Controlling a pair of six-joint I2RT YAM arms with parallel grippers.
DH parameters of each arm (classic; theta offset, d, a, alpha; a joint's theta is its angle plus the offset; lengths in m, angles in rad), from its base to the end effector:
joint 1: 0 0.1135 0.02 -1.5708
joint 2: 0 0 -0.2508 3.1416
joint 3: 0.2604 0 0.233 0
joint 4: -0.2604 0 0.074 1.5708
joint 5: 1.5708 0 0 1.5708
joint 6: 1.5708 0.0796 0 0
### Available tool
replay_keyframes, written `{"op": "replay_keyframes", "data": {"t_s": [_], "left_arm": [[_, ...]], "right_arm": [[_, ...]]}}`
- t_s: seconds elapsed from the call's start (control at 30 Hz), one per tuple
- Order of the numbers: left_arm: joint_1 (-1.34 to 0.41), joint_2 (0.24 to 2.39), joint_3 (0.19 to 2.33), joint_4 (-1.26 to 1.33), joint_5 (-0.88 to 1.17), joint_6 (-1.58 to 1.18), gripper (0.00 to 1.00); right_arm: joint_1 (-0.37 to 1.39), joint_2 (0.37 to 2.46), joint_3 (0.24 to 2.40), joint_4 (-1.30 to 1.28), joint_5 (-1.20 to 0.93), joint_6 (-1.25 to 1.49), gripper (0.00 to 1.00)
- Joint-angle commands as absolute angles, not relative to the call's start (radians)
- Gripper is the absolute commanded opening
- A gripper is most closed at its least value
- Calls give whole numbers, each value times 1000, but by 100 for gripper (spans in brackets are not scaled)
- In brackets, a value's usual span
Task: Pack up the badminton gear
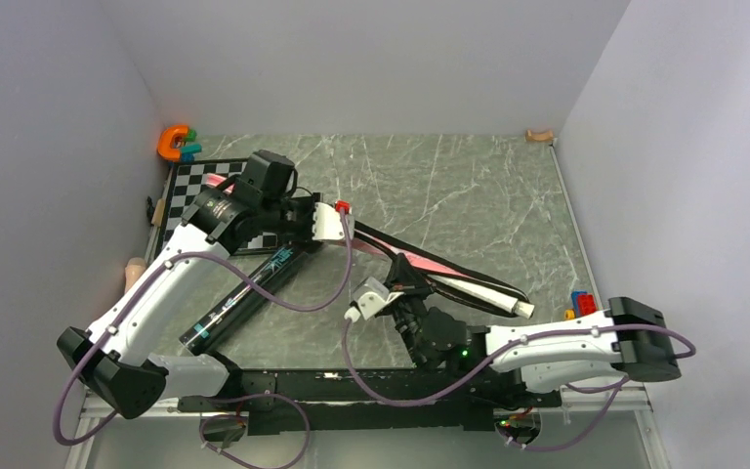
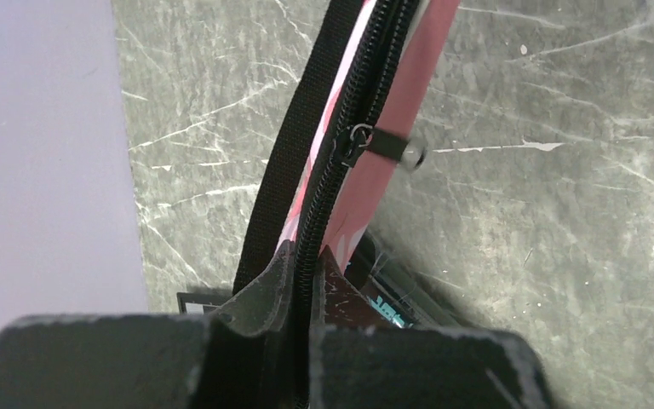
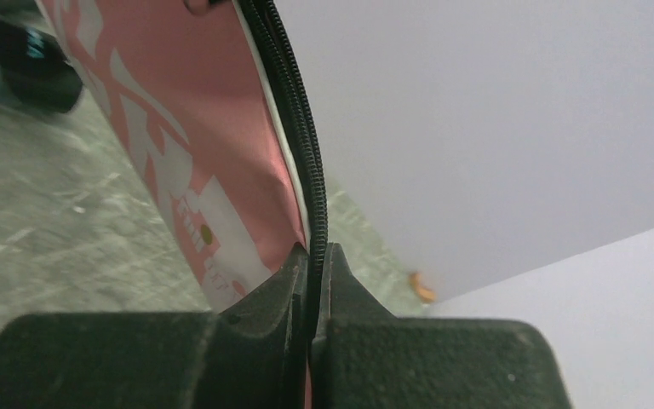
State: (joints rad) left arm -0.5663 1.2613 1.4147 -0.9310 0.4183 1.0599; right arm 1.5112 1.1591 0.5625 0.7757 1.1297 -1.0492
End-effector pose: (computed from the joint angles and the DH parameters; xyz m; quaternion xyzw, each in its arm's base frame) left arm 0.2033 -0.1676 0.3431 0.7106 0.5618 -0.0934 0.4132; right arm 0.0865 0.2411 0.2857 -0.4010 0.5488 -0.1856 0.7096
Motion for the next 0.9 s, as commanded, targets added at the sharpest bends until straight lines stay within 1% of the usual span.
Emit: {"op": "replay_keyframes", "data": {"t_s": [0.0, 0.13, 0.2, 0.23, 0.3, 0.37, 0.4, 0.47, 0.53, 0.63, 0.7, 0.77, 0.87], "left_arm": [[-583, 1258, 1483, -875, 353, 886, 0], [-583, 1203, 1417, -808, 354, 869, 0], [-583, 1180, 1388, -786, 353, 875, 0], [-583, 1174, 1381, -786, 349, 878, 0], [-583, 1174, 1378, -795, 342, 881, 0], [-583, 1183, 1387, -806, 327, 867, 0], [-584, 1193, 1399, -815, 322, 859, 0], [-584, 1208, 1424, -842, 319, 847, 0], [-583, 1217, 1442, -843, 310, 825, 0], [-584, 1233, 1477, -844, 291, 778, 0], [-584, 1248, 1510, -849, 266, 737, 0], [-580, 1261, 1540, -858, 259, 685, 0], [-578, 1270, 1563, -865, 256, 622, 0]], "right_arm": [[1504, 1017, 697, 464, 961, -635, 4], [1458, 920, 753, 195, 820, -382, 21], [1410, 874, 779, 88, 725, -284, 33], [1375, 851, 790, 47, 680, -241, 38], [1294, 805, 811, -33, 537, -175, 44], [1218, 761, 831, -70, 471, -138, 46], [1177, 746, 843, -76, 460, -125, 47], [1127, 725, 865, -76, 455, -118, 51], [1089, 730, 910, -88, 453, -113, 51], [1038, 772, 1009, -119, 456, -67, 57], [1001, 824, 1088, -179, 427, -7, 67], [973, 872, 1150, -236, 364, 119, 69], [939, 916, 1172, -270, 241, 278, 73]]}}
